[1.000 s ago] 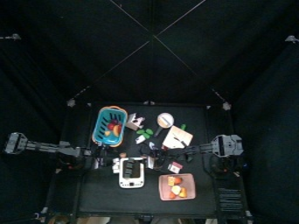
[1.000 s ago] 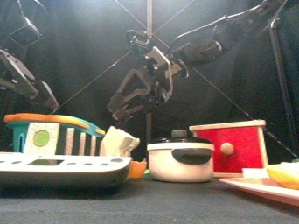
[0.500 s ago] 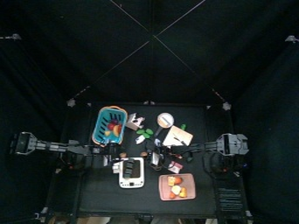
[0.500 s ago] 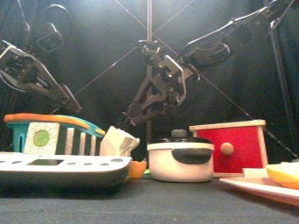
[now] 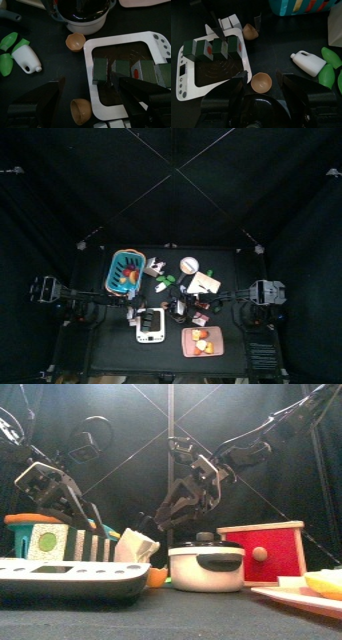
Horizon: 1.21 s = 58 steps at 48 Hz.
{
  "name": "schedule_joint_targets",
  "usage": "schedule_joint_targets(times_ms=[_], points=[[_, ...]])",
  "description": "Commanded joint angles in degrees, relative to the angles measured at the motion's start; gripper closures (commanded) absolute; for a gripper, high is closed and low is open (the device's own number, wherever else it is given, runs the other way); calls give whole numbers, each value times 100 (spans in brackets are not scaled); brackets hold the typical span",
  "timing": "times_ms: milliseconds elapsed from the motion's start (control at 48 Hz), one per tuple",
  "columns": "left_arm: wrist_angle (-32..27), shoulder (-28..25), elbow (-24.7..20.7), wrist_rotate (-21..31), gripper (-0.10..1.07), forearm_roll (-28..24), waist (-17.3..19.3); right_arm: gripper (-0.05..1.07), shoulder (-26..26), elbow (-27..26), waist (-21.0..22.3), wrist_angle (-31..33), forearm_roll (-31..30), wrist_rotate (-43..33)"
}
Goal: Grab sushi piece
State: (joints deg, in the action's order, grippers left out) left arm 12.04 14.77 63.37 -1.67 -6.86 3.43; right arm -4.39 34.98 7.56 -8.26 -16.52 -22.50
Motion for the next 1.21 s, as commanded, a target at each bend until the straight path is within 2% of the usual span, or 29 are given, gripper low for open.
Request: schedule_joint_targets(times_ms=[0, 521, 833, 1188], points=[[44, 0, -105, 9, -5, -9, 26, 19, 176, -62, 9, -44, 18, 0], [44, -185, -141, 18, -5, 0, 62, 19, 62, -79, 9, -44, 9, 0], [53, -185, -158, 18, 8, 0, 79, 19, 9, -105, 53, -44, -44, 18], [26, -185, -158, -9, 9, -35, 18, 19, 62, -299, 272, -70, -229, 26]])
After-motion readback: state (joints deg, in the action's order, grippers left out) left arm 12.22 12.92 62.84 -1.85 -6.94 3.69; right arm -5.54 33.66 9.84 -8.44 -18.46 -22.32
